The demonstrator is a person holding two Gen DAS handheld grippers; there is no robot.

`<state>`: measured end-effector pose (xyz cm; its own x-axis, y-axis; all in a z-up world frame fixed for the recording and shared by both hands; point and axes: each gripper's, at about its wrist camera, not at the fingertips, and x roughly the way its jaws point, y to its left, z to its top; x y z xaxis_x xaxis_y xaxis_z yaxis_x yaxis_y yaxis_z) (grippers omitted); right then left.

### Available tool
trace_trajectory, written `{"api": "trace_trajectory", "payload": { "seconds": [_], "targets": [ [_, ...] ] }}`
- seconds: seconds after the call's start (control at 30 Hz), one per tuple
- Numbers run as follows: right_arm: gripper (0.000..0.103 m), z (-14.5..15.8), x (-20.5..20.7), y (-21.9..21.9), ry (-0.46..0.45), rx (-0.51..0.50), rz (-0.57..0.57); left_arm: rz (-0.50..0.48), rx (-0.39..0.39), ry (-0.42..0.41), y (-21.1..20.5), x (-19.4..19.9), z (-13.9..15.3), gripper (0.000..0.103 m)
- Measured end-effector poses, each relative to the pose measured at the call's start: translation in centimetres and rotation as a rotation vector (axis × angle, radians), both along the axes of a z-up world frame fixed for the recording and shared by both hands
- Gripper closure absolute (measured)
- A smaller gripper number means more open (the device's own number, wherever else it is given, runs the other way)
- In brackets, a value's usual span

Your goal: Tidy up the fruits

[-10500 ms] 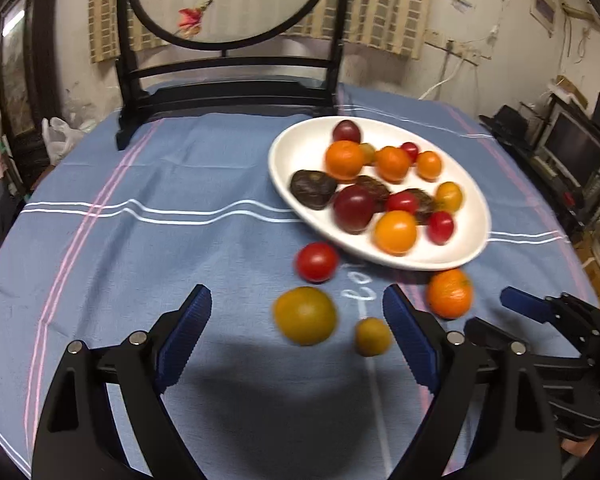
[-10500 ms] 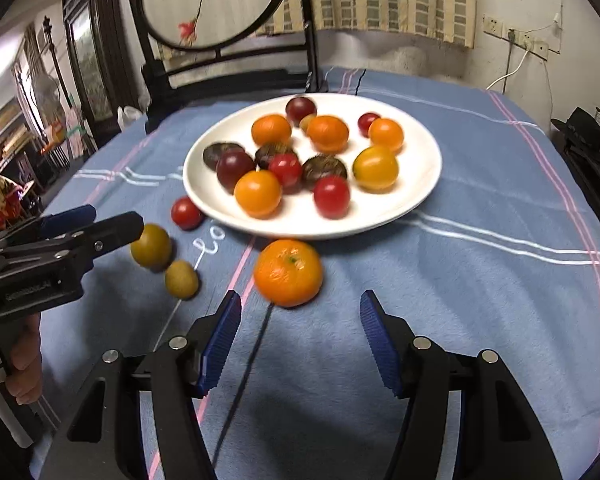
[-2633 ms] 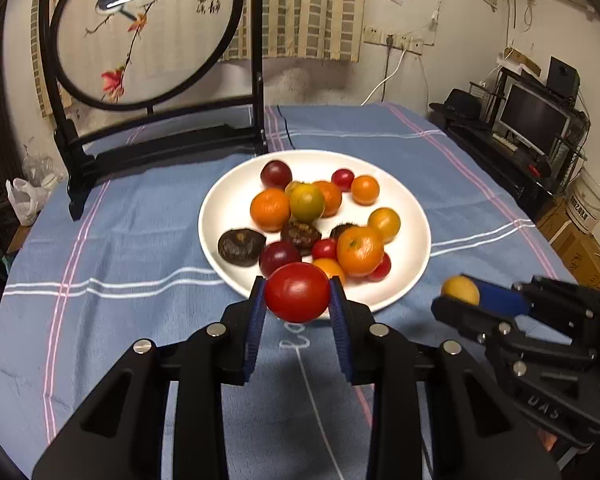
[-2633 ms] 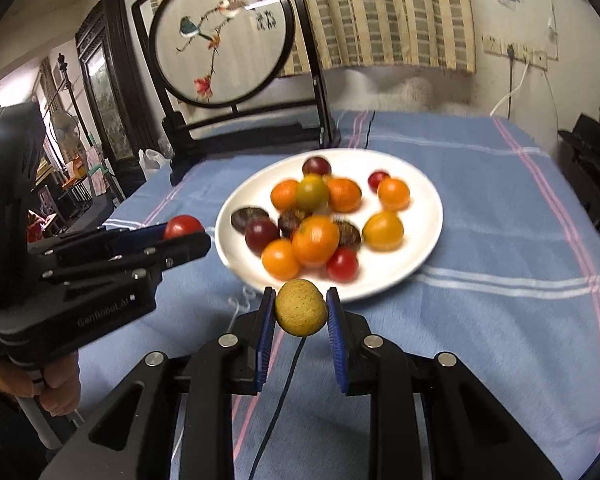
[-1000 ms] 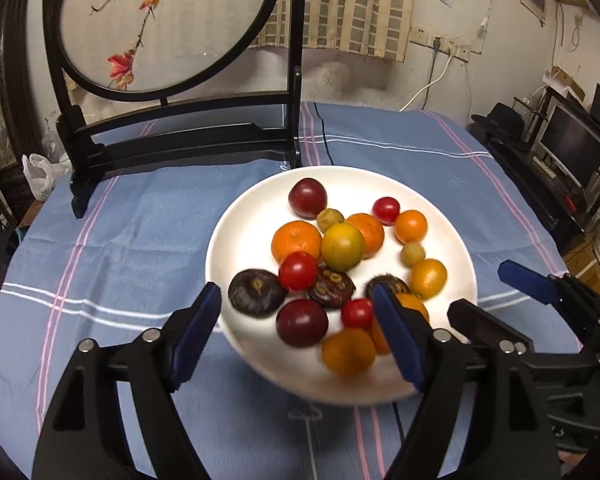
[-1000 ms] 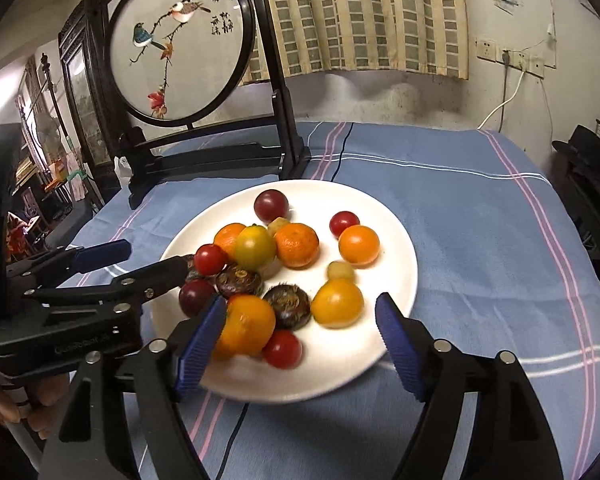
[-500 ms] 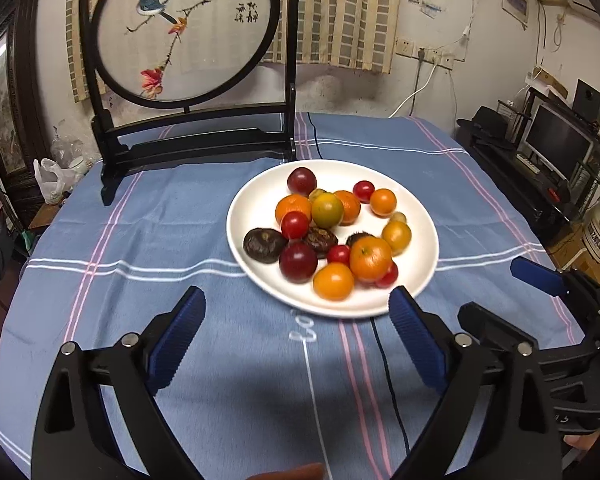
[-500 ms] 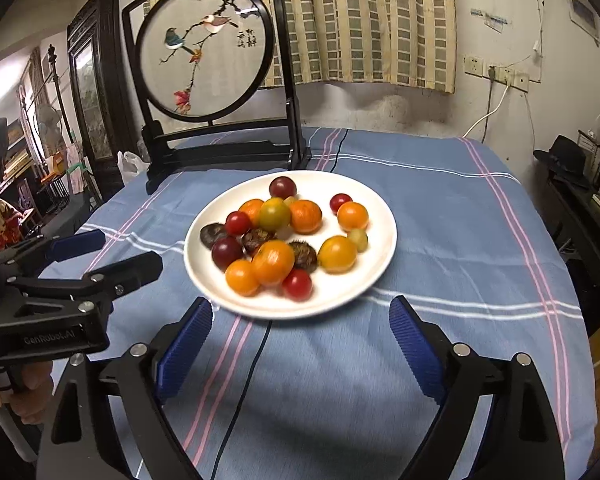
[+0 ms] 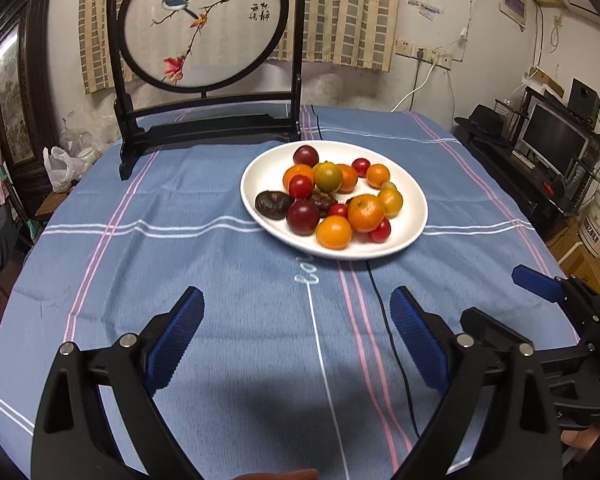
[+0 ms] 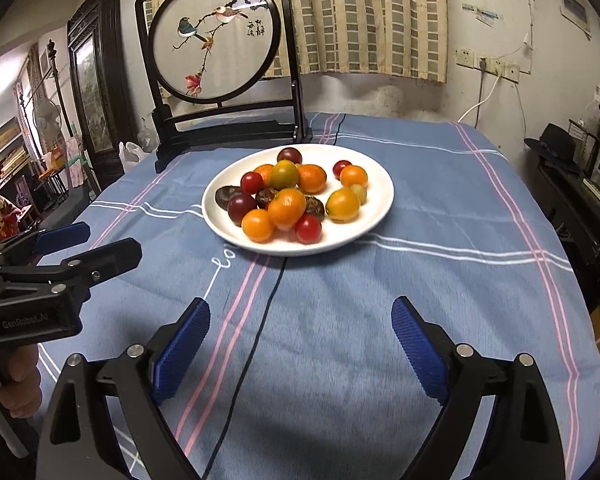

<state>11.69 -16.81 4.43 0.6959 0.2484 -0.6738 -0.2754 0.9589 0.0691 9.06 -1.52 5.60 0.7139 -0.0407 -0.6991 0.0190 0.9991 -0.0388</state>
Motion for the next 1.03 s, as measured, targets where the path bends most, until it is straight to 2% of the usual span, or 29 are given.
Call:
{"api": "trace_trajectory", "payload": {
  "seconds": [0.6,0.83,1.03],
  "targets": [
    [0.01,-3.1,-0.6,-1.4,0.065,0.024,-0.037,0.007,-0.005,0.049,0.3,0.0,-3.4,0.011],
    [0.01,-4.0,-0.6,-1.6,0.083,-0.012,-0.046,0.0,0.006,0.072,0.1,0.6,-4.3,0.011],
    [0.01,-5.7,0.1,-1.9,0.142,-0.052,-0.079,0.015,0.031,0.103,0.4,1.2,-5.8,0.007]
  ]
}}
